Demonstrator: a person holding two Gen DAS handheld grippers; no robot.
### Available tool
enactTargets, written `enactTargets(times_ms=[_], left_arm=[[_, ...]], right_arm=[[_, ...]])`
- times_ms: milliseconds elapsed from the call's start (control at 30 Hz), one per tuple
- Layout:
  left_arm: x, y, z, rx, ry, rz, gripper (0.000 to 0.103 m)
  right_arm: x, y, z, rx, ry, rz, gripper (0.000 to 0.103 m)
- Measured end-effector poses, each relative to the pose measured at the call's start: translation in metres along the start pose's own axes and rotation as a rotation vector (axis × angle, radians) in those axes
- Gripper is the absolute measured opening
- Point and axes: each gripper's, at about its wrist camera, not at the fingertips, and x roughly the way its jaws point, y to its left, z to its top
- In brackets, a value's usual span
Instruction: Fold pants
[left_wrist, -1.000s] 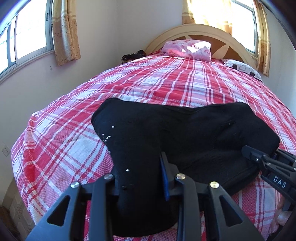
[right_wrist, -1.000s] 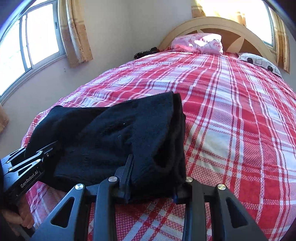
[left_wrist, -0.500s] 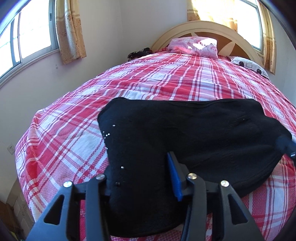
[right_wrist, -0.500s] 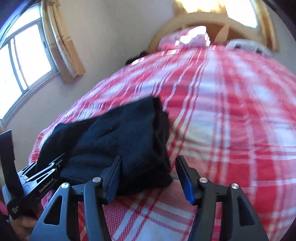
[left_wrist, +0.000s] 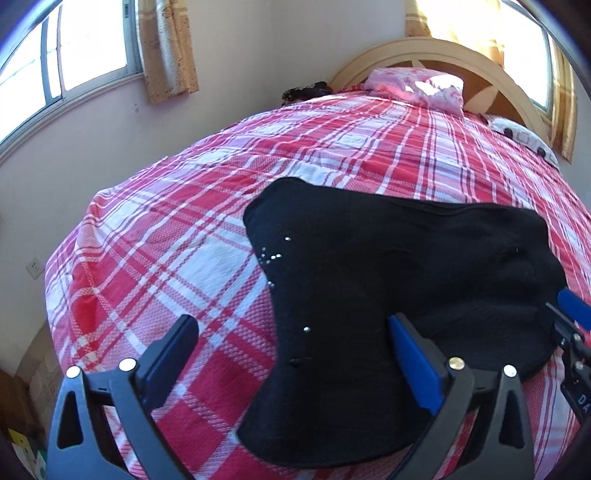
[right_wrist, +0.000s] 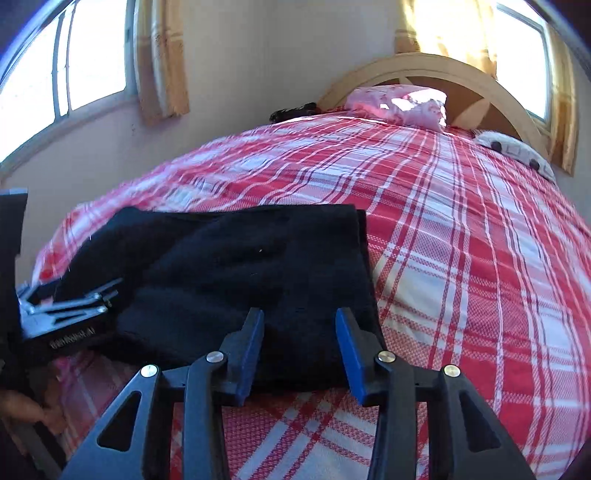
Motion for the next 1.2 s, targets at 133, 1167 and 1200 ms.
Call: enactTargets(times_ms=[133, 1167, 1200], left_arm=[[-0.008, 0.026, -0.007, -0.059, 0.043, -0.093, 0.103], [-0.006, 0.003, 0.022, 0.003, -0.041, 0.162, 0.101], [-0.01, 0.001, 0.021, 0.01, -0.04, 0.15, 0.101]], right_arm=[[-0.001, 0.012, -0.008, -0.092, -0.024, -0.002, 0.058], [-0.006, -0.002, -0.01, -0.029, -0.054, 0.089, 0.065], [-0.006, -0.002, -0.01, -0.03, -0.055, 0.089, 0.065]])
